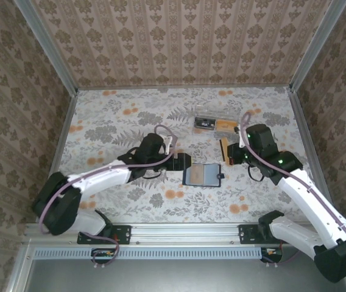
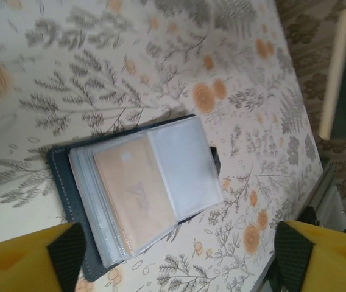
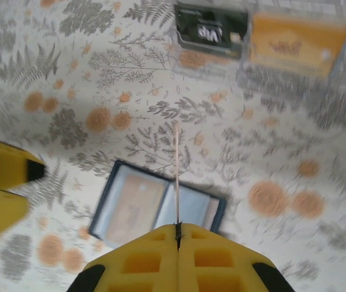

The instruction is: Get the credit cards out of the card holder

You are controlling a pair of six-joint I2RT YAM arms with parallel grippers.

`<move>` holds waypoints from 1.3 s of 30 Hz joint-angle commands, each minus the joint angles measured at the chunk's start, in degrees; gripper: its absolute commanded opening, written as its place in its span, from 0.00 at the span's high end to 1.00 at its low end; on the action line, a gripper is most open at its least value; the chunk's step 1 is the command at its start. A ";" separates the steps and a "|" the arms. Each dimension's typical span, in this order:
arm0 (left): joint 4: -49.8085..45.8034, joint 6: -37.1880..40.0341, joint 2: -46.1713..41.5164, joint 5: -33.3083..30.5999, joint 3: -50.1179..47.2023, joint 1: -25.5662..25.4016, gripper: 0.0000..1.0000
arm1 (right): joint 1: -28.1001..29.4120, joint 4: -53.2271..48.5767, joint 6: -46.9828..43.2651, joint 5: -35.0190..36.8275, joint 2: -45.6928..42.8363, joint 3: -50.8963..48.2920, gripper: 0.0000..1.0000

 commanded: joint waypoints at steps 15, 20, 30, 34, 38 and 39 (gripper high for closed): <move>-8.47 2.87 -29.77 -10.48 -13.17 2.92 0.00 | 3.69 2.97 -62.38 19.72 21.40 11.97 1.00; -9.77 2.95 -30.61 -10.46 -13.38 3.19 0.00 | 1.98 10.24 -70.93 15.29 23.42 10.61 1.00; -12.45 2.82 -31.70 -12.81 -13.09 3.79 0.00 | -4.74 13.60 -76.79 8.07 33.17 14.33 1.00; -12.84 2.60 -31.42 -13.55 -12.83 4.33 0.00 | -5.97 14.40 -76.75 6.00 35.94 16.08 1.00; -12.76 2.36 -30.69 -13.74 -12.30 4.70 0.00 | -7.34 14.98 -76.98 4.85 38.15 16.98 1.00; -12.85 2.41 -30.34 -13.73 -12.13 4.80 0.00 | -7.67 15.11 -77.25 4.71 38.62 17.12 1.00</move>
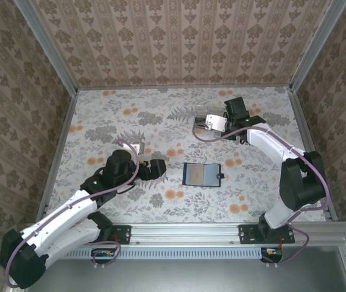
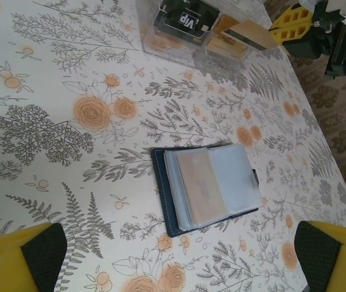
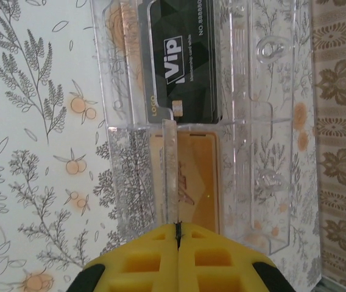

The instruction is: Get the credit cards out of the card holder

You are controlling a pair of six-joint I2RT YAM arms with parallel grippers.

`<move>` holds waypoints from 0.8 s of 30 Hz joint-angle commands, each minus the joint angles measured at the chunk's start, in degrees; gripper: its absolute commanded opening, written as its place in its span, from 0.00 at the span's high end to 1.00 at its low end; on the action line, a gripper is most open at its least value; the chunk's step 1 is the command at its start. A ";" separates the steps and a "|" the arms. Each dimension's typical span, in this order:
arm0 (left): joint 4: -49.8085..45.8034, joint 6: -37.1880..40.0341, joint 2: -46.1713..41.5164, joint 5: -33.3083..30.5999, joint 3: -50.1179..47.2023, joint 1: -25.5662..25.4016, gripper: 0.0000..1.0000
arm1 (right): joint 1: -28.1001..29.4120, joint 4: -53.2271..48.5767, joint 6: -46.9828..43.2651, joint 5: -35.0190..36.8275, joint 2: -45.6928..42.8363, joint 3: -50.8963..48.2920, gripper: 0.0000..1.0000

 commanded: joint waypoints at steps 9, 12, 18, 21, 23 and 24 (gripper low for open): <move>-0.98 0.84 2.75 -0.16 1.67 1.48 0.00 | -3.70 1.56 -1.47 -3.73 3.32 2.35 1.00; -0.86 0.98 3.17 0.21 1.80 1.92 0.00 | -4.20 1.65 -1.82 -3.62 3.05 1.76 1.00; -0.12 0.83 4.27 1.30 1.94 2.43 0.00 | -4.76 2.34 -2.29 -2.89 3.53 1.53 1.00; -0.25 0.89 4.28 1.39 1.95 2.49 0.00 | -4.84 1.97 -2.18 -3.02 4.18 2.24 1.00; -0.30 0.83 4.25 1.28 1.95 2.65 0.00 | -4.86 1.83 -2.04 -3.07 4.67 2.76 1.00; -0.29 0.82 4.33 1.36 1.95 2.64 0.00 | -4.85 1.91 -2.02 -2.98 4.86 2.86 1.00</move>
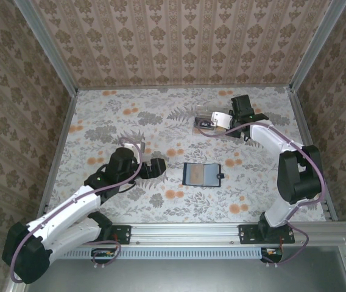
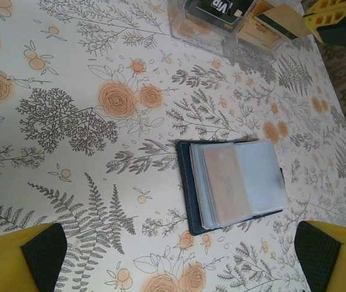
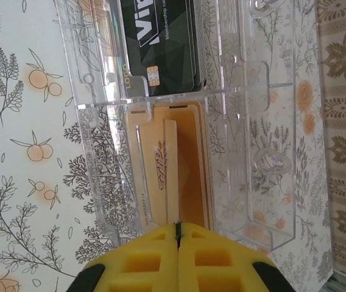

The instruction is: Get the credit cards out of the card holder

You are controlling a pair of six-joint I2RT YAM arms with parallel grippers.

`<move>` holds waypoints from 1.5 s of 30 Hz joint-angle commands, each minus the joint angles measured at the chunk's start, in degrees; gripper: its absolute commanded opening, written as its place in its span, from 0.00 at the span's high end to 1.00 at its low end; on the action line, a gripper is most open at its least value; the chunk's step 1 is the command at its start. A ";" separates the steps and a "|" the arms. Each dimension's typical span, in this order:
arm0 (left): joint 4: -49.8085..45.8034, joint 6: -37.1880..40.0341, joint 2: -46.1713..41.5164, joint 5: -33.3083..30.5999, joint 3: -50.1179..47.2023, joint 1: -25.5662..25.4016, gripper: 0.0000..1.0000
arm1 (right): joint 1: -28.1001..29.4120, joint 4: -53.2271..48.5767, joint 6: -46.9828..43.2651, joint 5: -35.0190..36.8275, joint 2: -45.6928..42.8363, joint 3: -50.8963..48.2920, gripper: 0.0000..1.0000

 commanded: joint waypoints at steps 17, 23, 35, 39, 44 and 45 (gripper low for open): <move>-0.53 0.45 -0.05 0.83 1.73 0.82 0.00 | -0.28 1.12 -3.03 -0.14 3.80 3.81 1.00; 0.47 0.27 0.44 1.13 1.44 0.90 0.00 | -0.17 -1.02 -3.27 -0.93 3.01 5.47 1.00; -0.25 0.22 0.12 1.10 1.35 0.99 0.00 | -0.58 -0.30 -4.57 0.70 5.42 4.96 1.00; -0.36 0.17 0.11 1.01 1.31 1.08 0.00 | -1.12 -0.44 -4.16 0.20 5.73 5.15 1.00; -0.36 0.09 0.19 1.01 1.37 1.17 0.00 | -1.92 -0.13 -4.15 0.39 5.82 4.56 1.00; -0.45 0.16 0.15 1.01 1.37 1.17 0.00 | -2.06 -0.04 -4.09 0.25 5.75 4.29 1.00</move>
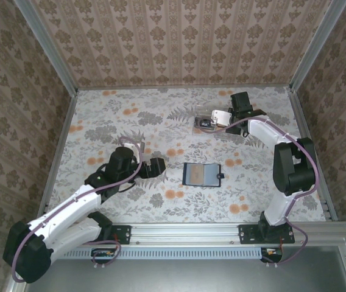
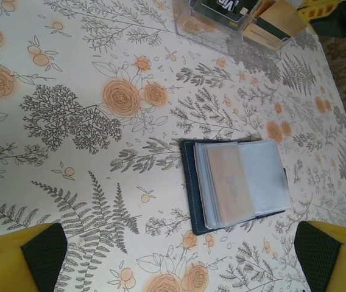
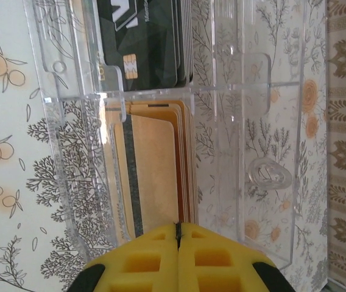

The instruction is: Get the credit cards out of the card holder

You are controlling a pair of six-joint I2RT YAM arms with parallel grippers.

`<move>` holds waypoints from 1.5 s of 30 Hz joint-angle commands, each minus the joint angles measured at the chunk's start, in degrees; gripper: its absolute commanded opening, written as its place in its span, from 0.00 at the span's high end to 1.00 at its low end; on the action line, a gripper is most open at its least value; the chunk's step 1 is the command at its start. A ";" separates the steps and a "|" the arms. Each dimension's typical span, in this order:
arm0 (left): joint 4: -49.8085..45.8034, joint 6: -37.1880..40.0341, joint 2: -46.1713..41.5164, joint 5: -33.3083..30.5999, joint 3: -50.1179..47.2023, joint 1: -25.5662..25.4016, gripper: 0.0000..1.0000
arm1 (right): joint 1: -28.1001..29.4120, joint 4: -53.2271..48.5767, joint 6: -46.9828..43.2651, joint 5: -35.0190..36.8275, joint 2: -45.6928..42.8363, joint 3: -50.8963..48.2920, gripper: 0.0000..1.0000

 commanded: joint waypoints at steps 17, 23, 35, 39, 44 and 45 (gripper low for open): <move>-0.76 0.06 -1.18 0.20 1.29 0.64 0.00 | -0.17 1.08 1.85 -0.58 1.60 1.21 0.79; -0.75 0.04 -1.17 0.33 1.29 0.61 0.00 | -0.07 2.19 4.23 -0.84 0.40 1.58 0.77; -0.47 -0.12 -1.60 0.90 1.05 0.68 0.00 | -0.38 5.17 15.25 -1.89 -1.91 1.27 0.77; -0.21 -0.09 -1.58 0.99 0.94 0.66 0.00 | -0.38 6.91 24.07 -0.74 -2.86 1.70 0.79; 0.90 0.31 -0.10 1.92 0.96 0.67 0.00 | -0.23 9.04 45.03 0.31 -8.65 -0.05 0.79; 1.01 0.46 0.56 2.40 1.13 0.65 0.00 | -0.07 8.45 49.94 0.12 -10.42 -0.72 0.79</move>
